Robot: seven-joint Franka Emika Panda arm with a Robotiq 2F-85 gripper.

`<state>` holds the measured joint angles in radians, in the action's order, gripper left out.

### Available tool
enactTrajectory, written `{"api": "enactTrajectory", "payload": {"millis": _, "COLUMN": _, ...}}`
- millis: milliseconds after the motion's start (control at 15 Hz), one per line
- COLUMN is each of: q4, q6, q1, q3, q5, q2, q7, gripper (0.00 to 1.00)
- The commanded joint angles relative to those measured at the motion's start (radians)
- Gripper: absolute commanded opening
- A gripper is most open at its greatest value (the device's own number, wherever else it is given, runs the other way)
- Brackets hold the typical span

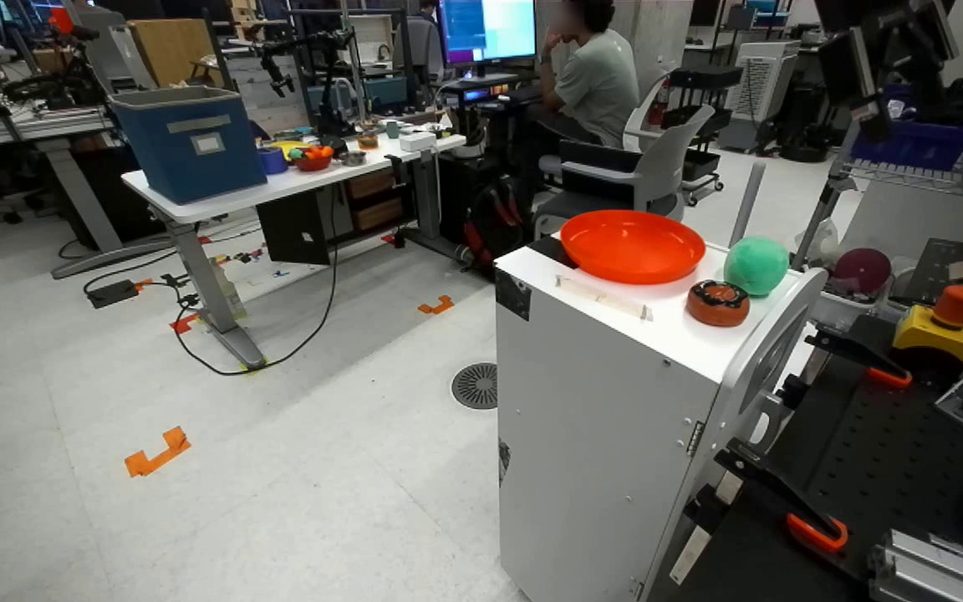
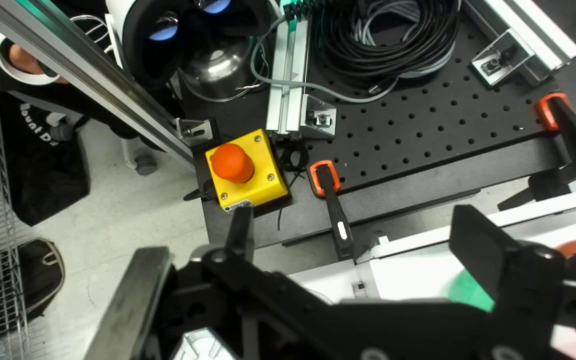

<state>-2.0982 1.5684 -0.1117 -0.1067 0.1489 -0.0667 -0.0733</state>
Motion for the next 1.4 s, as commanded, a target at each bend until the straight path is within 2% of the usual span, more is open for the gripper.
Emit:
{"api": "enactTrajectory", "payload": {"millis": 0, "q4": 0.017, "q6": 0.002, "q1": -0.01, "q3": -0.009, "q5": -0.024, "q2": -0.016, "q7": 0.051, "gripper": 1.0}}
{"api": "enactTrajectory", "payload": {"millis": 1333, "q4": 0.081, "q6": -0.119, "q1": -0.015, "q3": -0.013, "q5": 0.015, "q2": -0.079, "q7": 0.078, "gripper": 1.0}}
